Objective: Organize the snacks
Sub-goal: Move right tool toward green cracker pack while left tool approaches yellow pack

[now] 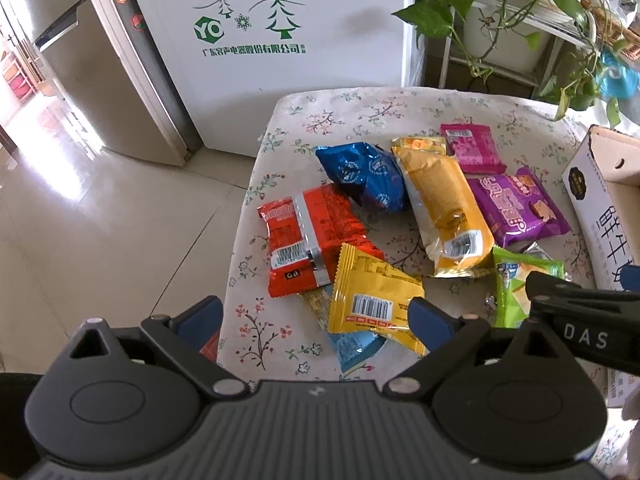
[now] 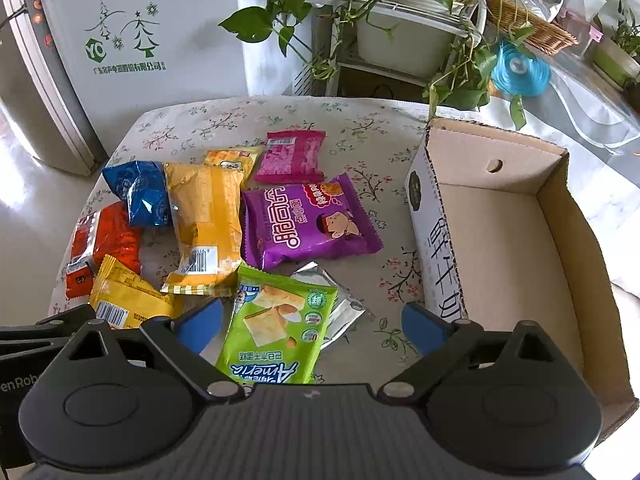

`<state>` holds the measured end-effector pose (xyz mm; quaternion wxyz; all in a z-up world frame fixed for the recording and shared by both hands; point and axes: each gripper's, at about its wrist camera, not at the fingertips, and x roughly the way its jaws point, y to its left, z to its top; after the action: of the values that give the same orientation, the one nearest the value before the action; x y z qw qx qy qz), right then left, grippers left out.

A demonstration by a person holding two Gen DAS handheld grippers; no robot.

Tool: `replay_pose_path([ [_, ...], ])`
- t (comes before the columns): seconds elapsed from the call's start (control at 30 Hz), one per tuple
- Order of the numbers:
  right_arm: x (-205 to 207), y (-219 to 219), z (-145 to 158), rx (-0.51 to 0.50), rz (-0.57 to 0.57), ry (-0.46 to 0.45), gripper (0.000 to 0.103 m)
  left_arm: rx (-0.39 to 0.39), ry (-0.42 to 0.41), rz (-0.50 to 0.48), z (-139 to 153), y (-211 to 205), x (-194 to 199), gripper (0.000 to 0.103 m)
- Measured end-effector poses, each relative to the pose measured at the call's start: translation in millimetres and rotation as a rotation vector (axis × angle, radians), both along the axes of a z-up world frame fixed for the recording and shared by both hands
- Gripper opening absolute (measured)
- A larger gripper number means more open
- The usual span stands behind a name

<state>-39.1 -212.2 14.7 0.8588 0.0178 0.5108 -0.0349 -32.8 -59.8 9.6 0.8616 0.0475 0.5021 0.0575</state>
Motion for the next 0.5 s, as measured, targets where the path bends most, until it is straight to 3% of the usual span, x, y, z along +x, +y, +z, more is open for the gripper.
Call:
replay_pose_path([
  [0.5, -2.5, 7.6, -9.5, 0.015, 0.042, 0.022, 0.099, -0.063, 0.036, -0.001, -14.2, 12.8, -4.6, 0.098],
])
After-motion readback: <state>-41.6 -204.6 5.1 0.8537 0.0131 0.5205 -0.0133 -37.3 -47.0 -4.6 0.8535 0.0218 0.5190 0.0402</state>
